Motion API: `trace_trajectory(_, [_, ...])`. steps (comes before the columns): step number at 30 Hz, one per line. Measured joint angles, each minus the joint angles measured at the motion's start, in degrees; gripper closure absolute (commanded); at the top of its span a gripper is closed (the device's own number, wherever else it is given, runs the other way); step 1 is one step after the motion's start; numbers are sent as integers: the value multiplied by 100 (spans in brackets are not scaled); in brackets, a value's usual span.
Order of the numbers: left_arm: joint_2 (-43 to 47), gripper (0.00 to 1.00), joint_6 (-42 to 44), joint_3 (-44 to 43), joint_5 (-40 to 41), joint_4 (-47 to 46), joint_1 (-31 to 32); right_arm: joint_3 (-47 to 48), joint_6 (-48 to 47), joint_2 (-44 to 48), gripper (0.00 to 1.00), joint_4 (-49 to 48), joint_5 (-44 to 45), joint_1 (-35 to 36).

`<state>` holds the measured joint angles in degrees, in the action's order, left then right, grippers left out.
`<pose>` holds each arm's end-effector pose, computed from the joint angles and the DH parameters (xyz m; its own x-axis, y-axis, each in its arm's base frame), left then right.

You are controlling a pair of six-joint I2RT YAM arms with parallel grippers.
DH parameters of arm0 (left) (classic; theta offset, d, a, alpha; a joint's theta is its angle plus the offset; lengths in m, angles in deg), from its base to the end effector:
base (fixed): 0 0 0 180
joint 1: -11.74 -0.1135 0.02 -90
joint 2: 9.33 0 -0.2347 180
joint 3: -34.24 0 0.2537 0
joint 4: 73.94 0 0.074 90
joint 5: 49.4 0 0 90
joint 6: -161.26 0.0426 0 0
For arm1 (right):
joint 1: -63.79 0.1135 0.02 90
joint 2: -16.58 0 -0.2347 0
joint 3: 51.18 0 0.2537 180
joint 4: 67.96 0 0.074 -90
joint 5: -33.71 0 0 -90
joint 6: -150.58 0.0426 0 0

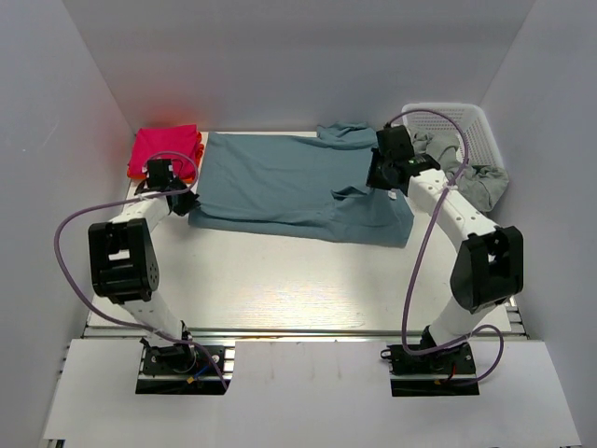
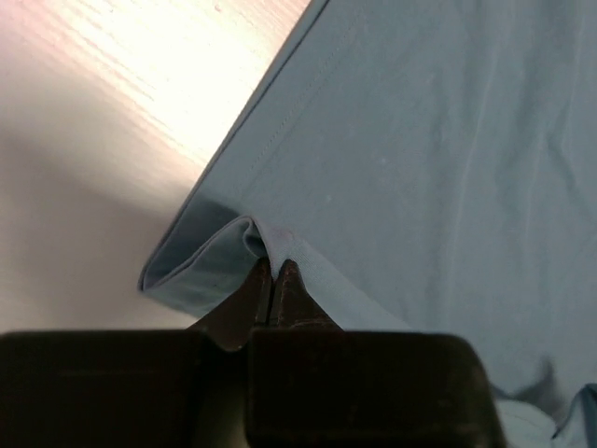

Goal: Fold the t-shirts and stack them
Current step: Grap the side of the flattened tshirt closest away from the robot with both arms, then fold the flattened tshirt in 1/3 of the way

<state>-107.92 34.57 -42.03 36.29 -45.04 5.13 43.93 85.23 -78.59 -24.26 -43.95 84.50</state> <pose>0.3607 0.0386 0.1584 -0.5803 -0.6670 -0.4672 -0.5172 0.7450 -0.4212 0.3571 0.1253 0.2670 -0.6719 0.1816 -0.7181 0.0871 0.9821 0.1669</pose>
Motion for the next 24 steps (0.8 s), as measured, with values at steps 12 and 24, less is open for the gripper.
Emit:
trace_trajectory(12, [-1010,100,-2,-920,-181,173,-70,1102,-1246,-1016,100,-608,-334,-339])
trace_trajectory(24, [-1641,0,-605,-1639,-271,225,-208,2896,-1443,-3084,38,-804,-531,-730])
